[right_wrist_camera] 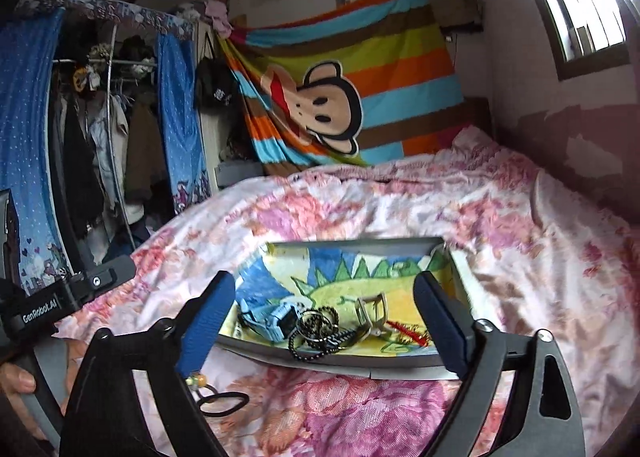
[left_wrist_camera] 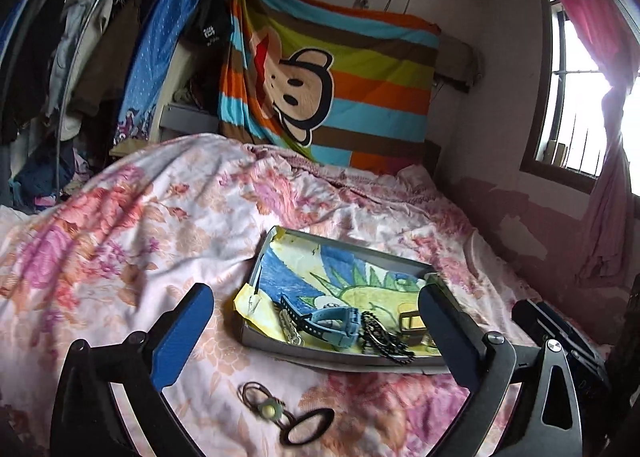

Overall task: Organize jewelry
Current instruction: 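Move both open grippers back toward the two hair ties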

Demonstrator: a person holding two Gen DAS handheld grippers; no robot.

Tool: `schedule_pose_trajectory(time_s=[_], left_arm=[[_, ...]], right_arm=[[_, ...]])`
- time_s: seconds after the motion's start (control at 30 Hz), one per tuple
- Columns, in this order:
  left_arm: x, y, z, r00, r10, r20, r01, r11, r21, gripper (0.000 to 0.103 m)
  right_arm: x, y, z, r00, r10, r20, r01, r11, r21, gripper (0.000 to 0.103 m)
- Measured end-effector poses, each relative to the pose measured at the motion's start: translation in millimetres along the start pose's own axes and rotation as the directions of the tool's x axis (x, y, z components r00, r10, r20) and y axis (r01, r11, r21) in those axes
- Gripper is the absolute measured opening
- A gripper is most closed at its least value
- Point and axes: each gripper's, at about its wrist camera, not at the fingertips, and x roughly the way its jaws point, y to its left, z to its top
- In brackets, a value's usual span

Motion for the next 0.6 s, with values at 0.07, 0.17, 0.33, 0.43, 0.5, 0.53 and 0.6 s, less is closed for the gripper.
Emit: schedule_pose_trajectory(time_s=[0.07,0.17,0.33,0.43,0.5,0.53,0.6], left_arm=[[-23,-4,4,1.0,0.006,0.021,-0.007,1.0,0.017,0.103],[-53,-6,7,0.999,0.003,0.051,-0.004,0.999,0.033,0.103],[-91,-1,7,0.998,-0.005,0.065,0.003,0.999,0.033,0.103],[-111,7,1,0.998,0.008,0.068,-0.011,0.999,0.04,0.103],[-119,14,-4,0.999,0.016,0.05,-0.018,0.999,0.043,0.103],[-122,18,-7,1.0,0.014,0.027,-0.015,0.999,0.044,0.103],[-125,26,-15,0.999,0.009,-0.031,-0.007,0.999,0.047,0.103]], right_arm=[[-23,6,6,0.999,-0.001,0.033,0.002,1.0,-0.015,0.091],[-57,12,9,0.997,-0.007,0.079,0.007,1.0,-0.008,0.094],[-102,21,5,0.992,0.011,0.126,-0.011,1.0,0.002,0.101],[-126,27,-3,0.991,0.023,0.134,-0.022,1.0,-0.01,0.101],[-138,30,-10,0.992,0.039,0.122,-0.037,0.999,-0.012,0.101],[-143,32,-15,0.993,0.051,0.108,-0.049,0.999,-0.02,0.101],[-151,36,-26,0.995,0.068,0.076,-0.065,0.997,-0.033,0.101]])
